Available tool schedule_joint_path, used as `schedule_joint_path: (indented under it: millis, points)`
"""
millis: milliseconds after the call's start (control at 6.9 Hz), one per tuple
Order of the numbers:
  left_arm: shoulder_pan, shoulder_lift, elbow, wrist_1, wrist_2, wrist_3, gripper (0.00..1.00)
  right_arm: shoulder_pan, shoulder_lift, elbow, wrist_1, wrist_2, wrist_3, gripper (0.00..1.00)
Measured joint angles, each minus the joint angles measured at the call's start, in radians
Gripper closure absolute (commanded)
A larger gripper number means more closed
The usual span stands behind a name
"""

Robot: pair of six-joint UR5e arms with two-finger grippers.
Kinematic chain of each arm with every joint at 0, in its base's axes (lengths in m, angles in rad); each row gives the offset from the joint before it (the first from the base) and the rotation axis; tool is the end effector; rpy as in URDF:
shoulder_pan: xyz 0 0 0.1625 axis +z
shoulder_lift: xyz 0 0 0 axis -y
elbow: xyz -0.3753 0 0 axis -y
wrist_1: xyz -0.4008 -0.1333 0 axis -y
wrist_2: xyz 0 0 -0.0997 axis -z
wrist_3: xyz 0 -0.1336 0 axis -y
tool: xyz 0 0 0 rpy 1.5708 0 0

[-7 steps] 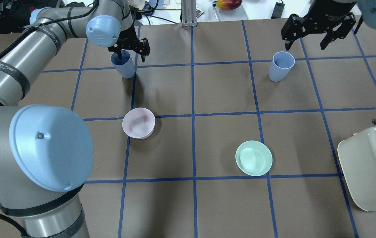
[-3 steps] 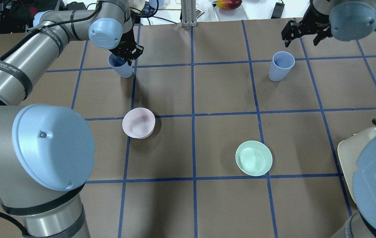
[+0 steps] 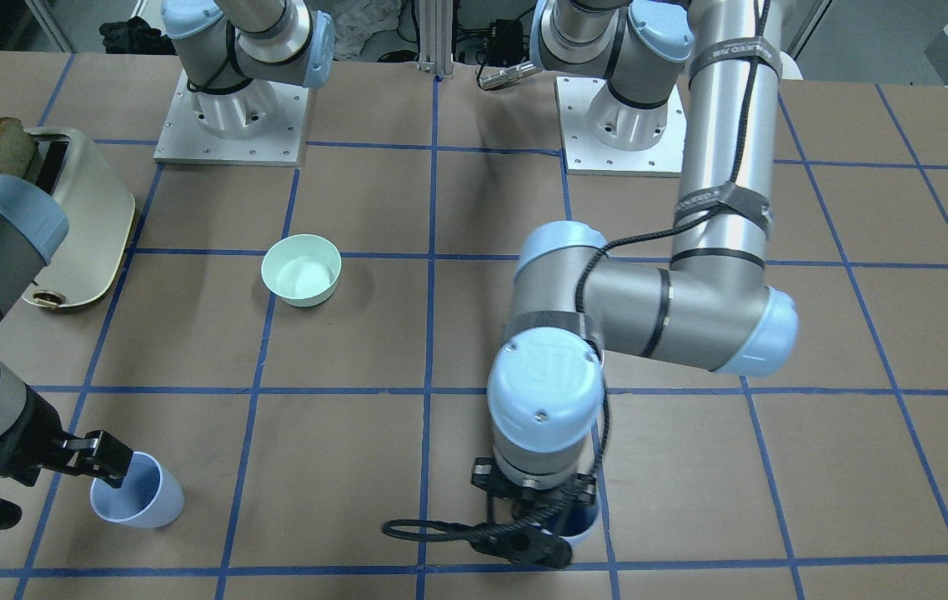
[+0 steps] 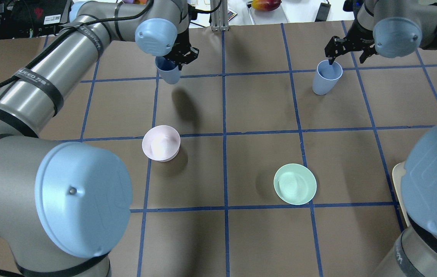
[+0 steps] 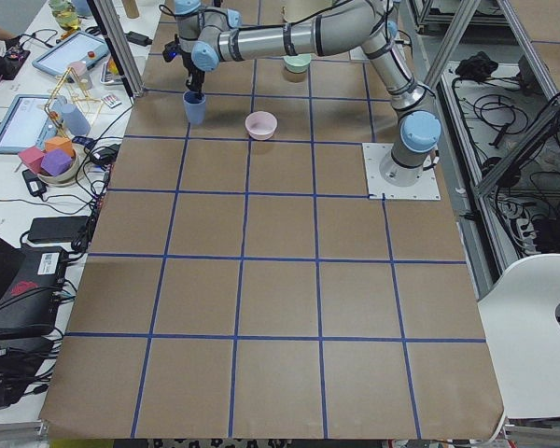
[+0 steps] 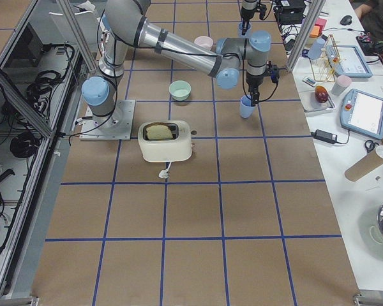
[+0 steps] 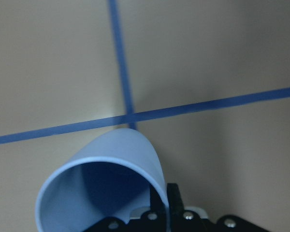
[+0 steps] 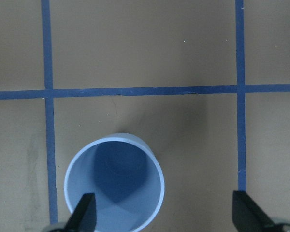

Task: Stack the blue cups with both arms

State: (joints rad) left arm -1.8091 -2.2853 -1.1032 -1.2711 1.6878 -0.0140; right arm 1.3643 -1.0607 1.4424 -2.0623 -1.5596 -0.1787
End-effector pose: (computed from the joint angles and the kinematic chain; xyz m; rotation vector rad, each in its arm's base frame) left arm -0.2893 -0.6924 0.2208 0.3345 3.0120 -0.1017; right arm -0.0052 -0.6824 0.2189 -0.0425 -3.1265 0.1720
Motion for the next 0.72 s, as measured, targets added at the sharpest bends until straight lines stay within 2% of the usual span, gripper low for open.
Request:
schedule_joint_path:
  millis: [435, 580, 725]
  points:
    - [-0.164, 0.006, -0.026, -0.028, -0.047, -0.162, 1.0, -0.027, 0.03, -0.01, -0.001, 0.012, 0.014, 0.0]
    - [-0.178, -0.004, -0.038, -0.025, -0.049, -0.169, 0.01, -0.028, 0.039, -0.015, 0.0, 0.015, 0.015, 0.0]
    - [-0.183, -0.012, -0.047, -0.023, -0.048, -0.169, 0.0, -0.028, 0.048, -0.018, 0.001, 0.017, 0.015, 0.0]
